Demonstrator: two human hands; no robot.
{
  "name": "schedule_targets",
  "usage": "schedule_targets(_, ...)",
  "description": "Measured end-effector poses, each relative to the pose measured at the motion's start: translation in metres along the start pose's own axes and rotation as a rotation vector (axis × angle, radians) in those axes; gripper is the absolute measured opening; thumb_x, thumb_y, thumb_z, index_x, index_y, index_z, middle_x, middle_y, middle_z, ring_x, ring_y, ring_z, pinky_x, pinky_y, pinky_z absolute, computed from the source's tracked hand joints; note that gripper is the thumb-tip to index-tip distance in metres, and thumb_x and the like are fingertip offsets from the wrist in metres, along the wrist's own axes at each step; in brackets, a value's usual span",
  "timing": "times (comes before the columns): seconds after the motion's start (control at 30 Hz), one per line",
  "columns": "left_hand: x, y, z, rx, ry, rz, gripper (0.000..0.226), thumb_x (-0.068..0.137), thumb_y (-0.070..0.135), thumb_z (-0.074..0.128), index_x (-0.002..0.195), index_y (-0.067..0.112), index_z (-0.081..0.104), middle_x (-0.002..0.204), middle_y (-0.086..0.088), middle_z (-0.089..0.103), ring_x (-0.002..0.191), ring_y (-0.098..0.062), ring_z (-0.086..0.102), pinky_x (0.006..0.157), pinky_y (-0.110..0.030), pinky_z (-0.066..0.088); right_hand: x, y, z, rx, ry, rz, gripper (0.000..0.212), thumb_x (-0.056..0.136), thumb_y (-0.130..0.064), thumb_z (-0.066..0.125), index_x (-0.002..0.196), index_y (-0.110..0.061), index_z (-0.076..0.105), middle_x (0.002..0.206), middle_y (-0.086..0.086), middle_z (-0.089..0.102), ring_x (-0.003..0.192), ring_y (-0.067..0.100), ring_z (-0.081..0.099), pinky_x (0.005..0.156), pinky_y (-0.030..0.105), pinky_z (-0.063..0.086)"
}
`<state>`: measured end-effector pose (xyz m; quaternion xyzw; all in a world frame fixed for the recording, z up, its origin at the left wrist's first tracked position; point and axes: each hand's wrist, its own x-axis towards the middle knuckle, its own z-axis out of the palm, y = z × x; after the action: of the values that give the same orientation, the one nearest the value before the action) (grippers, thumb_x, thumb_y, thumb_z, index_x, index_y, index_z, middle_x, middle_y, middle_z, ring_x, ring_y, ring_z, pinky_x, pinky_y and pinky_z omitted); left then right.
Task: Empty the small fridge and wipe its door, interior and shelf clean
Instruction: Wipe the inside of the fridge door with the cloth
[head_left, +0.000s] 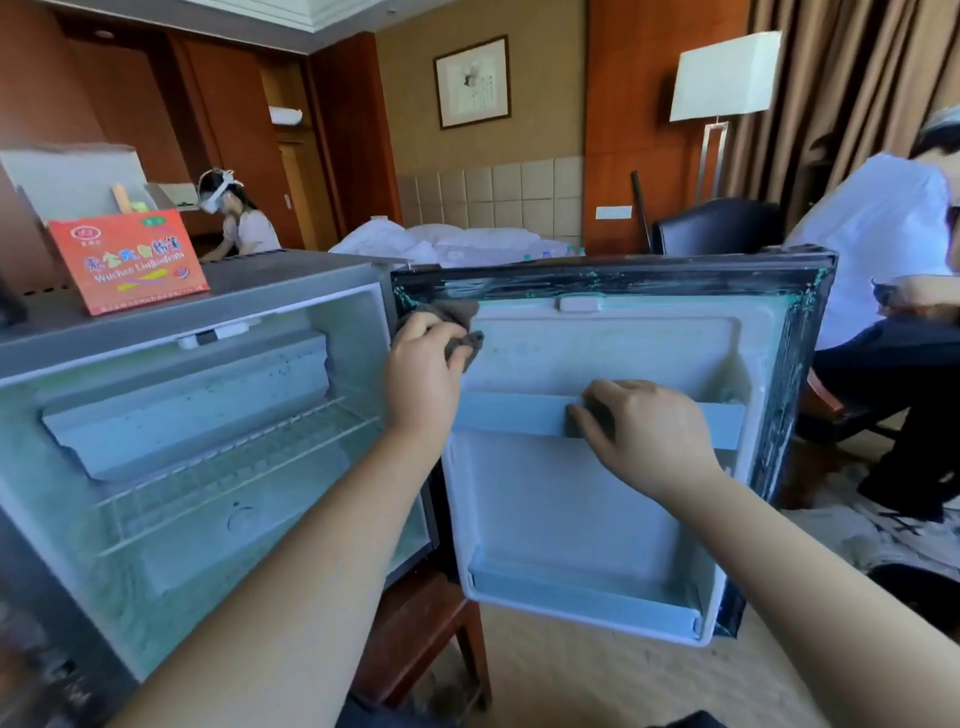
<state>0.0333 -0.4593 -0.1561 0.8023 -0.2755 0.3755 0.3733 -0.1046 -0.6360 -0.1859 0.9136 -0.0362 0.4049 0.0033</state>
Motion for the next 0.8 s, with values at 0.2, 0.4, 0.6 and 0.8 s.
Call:
schedule_targets(0.2,-0.001,-0.011,0.000,0.317,-0.086,0.343,0.010,0.070,0.007,0.080,0.078,0.009,0.073,0.083,-0.006,0.063,0.075,-0.034,0.055,0.069,-0.038,0.048,-0.001,-0.002,0.005,0.000,0.040,-0.006,0.025,0.082,-0.031,0.054,0.064,-0.014,0.051,0.053,0.001,0.053,0.047,0.029,0.050,0.046,0.023,0.017)
schedule_targets(0.4,0.014,-0.004,-0.020,0.063,-0.227,0.337,0.013,0.076,0.001,0.072,0.088,0.005,0.070,0.094,-0.010,0.061,0.087,-0.028,0.055,0.081,-0.028,0.044,-0.002,0.003,0.010,0.015,0.082,-0.039,0.026,0.084,-0.032,0.052,0.065,-0.013,0.053,0.054,0.001,0.054,0.048,0.029,0.052,0.048,0.024,0.022)
schedule_targets(0.6,0.019,-0.003,-0.020,0.049,-0.038,-0.004,0.020,0.079,0.009,0.076,0.096,0.005,0.066,0.103,-0.007,0.062,0.090,-0.022,0.058,0.071,-0.021,0.036,-0.001,-0.001,0.014,0.004,0.113,-0.030,0.028,0.083,-0.032,0.049,0.063,-0.012,0.052,0.051,0.001,0.051,0.045,0.028,0.049,0.049,0.024,0.022)
schedule_targets(0.8,0.012,0.013,-0.004,0.098,-0.069,0.029,0.010,0.082,0.013,0.071,0.090,0.009,0.068,0.096,-0.004,0.065,0.091,-0.026,0.060,0.069,-0.037,0.049,0.000,-0.001,0.013,-0.003,0.089,0.006,0.027,0.081,-0.030,0.054,0.061,-0.012,0.050,0.051,0.002,0.051,0.046,0.029,0.049,0.050,0.025,0.021)
